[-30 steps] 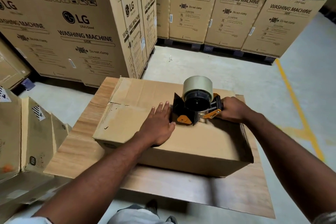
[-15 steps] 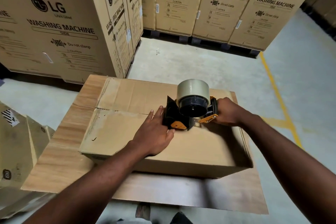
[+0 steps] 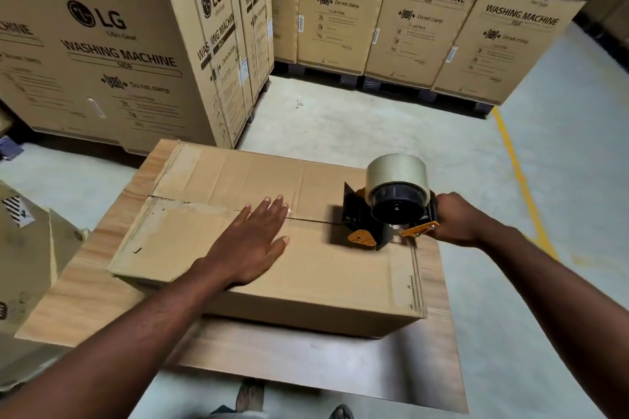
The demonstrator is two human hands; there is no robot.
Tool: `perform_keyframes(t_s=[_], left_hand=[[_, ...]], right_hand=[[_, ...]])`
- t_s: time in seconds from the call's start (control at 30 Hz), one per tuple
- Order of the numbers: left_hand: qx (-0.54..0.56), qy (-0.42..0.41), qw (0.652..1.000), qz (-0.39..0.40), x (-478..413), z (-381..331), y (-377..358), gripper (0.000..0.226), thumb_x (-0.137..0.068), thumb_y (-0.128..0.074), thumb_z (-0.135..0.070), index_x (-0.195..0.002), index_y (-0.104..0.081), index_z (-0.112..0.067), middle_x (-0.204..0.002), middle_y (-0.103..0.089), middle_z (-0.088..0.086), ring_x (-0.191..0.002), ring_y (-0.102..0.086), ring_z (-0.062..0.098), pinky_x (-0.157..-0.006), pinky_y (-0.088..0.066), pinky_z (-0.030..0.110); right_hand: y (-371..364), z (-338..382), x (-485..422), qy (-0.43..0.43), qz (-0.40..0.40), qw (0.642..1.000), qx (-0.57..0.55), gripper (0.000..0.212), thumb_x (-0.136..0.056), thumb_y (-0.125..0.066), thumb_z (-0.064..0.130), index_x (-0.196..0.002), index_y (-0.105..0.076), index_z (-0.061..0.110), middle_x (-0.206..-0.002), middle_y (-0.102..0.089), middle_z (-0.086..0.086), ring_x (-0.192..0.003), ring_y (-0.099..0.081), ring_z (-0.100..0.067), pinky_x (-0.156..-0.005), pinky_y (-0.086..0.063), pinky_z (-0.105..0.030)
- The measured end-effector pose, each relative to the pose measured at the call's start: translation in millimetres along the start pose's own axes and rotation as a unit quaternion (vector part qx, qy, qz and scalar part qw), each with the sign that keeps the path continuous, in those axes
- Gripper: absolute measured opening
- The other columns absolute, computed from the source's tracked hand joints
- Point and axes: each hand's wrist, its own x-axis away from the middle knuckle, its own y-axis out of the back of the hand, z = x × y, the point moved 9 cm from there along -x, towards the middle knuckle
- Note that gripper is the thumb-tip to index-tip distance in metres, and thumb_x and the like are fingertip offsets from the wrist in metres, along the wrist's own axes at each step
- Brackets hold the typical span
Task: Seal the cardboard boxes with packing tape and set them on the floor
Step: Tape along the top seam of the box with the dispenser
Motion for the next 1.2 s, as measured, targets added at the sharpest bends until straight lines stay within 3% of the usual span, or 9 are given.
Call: perform_keyframes(t_s=[0.1,0.27,0.47,0.57,0.7,0.8,0.9,1.0,1.2], left_hand=[[-0.008,0.068,0.998,-0.005,-2.6,-13.5,-3.7,0.076,-0.095,-0.002,-0.057,-0.159,0.002,-0.017,-0.166,0.013,0.000,-0.153,0.013,0.018,-0.124,0.003,0.040],[0.020,0.074,0.997,-0.010,-28.7,-82.2,-12.3,0.072,-0.102,-0.017,-0.051,-0.158,0.000,-0.009,-0.166,0.010,0.009,-0.153,0.010,0.026,-0.124,0.003,0.042],[0.006,0.018,0.999,-0.028,-39.9,-126.5,-17.5,0.071,-0.100,-0.016,-0.054,-0.117,-0.068,-0.009,-0.167,-0.002,0.006,-0.154,0.006,0.024,-0.124,-0.005,0.046],[0.012,0.020,0.999,-0.046,-37.9,-119.9,-17.2,0.073,-0.098,-0.013,-0.059,-0.138,-0.054,-0.013,-0.168,0.002,0.001,-0.154,0.006,0.020,-0.124,-0.006,0.043],[0.029,0.035,0.999,-0.030,-36.5,-117.9,-20.2,0.074,-0.100,-0.016,-0.057,-0.159,0.002,-0.017,-0.166,0.014,-0.001,-0.152,0.014,0.015,-0.124,0.004,0.035],[0.014,0.043,0.999,-0.023,-38.0,-119.7,-21.8,0.075,-0.099,-0.013,-0.057,-0.159,0.004,-0.016,-0.166,0.014,0.001,-0.152,0.013,0.016,-0.124,0.004,0.037],[0.010,0.092,0.996,-0.014,-41.7,-128.0,-24.1,0.073,-0.103,-0.017,-0.052,-0.158,0.004,-0.010,-0.166,0.014,0.009,-0.153,0.014,0.023,-0.124,0.004,0.043],[0.027,0.112,0.993,-0.021,-50.1,-153.0,-22.7,0.075,-0.103,-0.018,-0.052,-0.158,0.006,-0.007,-0.164,0.017,0.013,-0.151,0.018,0.027,-0.124,0.005,0.044],[0.020,0.008,0.999,-0.030,-66.5,-206.4,-28.4,0.083,-0.097,-0.012,-0.067,-0.158,0.007,-0.014,-0.165,0.014,0.005,-0.152,0.015,0.018,-0.124,0.002,0.044]], right_hand=[[-8.8,-20.0,9.2,-0.015,-0.010,1.000,-0.017,0.014,-0.083,-0.065,0.031,-0.070,-0.061,0.031,-0.076,-0.066,0.004,-0.072,-0.061,-0.017,-0.065,-0.038,-0.026],[-6.6,-10.3,11.5,0.029,-0.025,0.997,-0.063,0.014,-0.076,-0.055,0.029,-0.065,-0.049,0.036,-0.066,-0.057,0.012,-0.066,-0.057,-0.013,-0.063,-0.044,-0.026],[-14.3,-21.5,8.9,0.029,-0.041,0.998,-0.027,0.007,-0.087,-0.064,0.018,-0.080,-0.065,0.017,-0.082,-0.069,-0.005,-0.077,-0.062,-0.024,-0.072,-0.050,-0.035],[-12.5,-20.0,11.7,0.038,-0.044,0.998,-0.028,0.012,-0.089,-0.066,0.022,-0.081,-0.067,0.014,-0.083,-0.070,-0.008,-0.074,-0.057,-0.019,-0.068,-0.044,-0.031],[-3.3,-51.6,32.8,0.007,-0.047,0.997,-0.056,0.039,-0.077,-0.052,0.055,-0.077,-0.070,0.020,-0.077,-0.069,-0.001,-0.072,-0.055,-0.013,-0.064,-0.035,-0.025],[6.4,-79.0,59.4,-0.040,-0.051,0.994,-0.086,0.037,-0.066,-0.046,0.059,-0.065,-0.069,0.030,-0.063,-0.066,0.015,-0.061,-0.059,-0.003,-0.056,-0.038,-0.017],[2.8,-81.7,68.7,-0.066,-0.027,0.988,-0.134,0.019,-0.067,-0.055,0.039,-0.053,-0.061,0.051,-0.050,-0.052,0.038,-0.055,-0.055,0.013,-0.053,-0.043,-0.009],[-7.7,-91.1,64.0,-0.075,-0.025,0.984,-0.160,0.015,-0.067,-0.054,0.033,-0.053,-0.060,0.029,-0.047,-0.053,0.032,-0.050,-0.054,0.008,-0.053,-0.044,-0.010],[-17.4,-103.0,63.9,-0.102,-0.041,0.966,-0.233,0.023,-0.071,-0.062,0.016,-0.052,-0.050,0.019,-0.038,-0.049,0.007,-0.033,-0.041,-0.006,-0.033,-0.029,-0.012]])
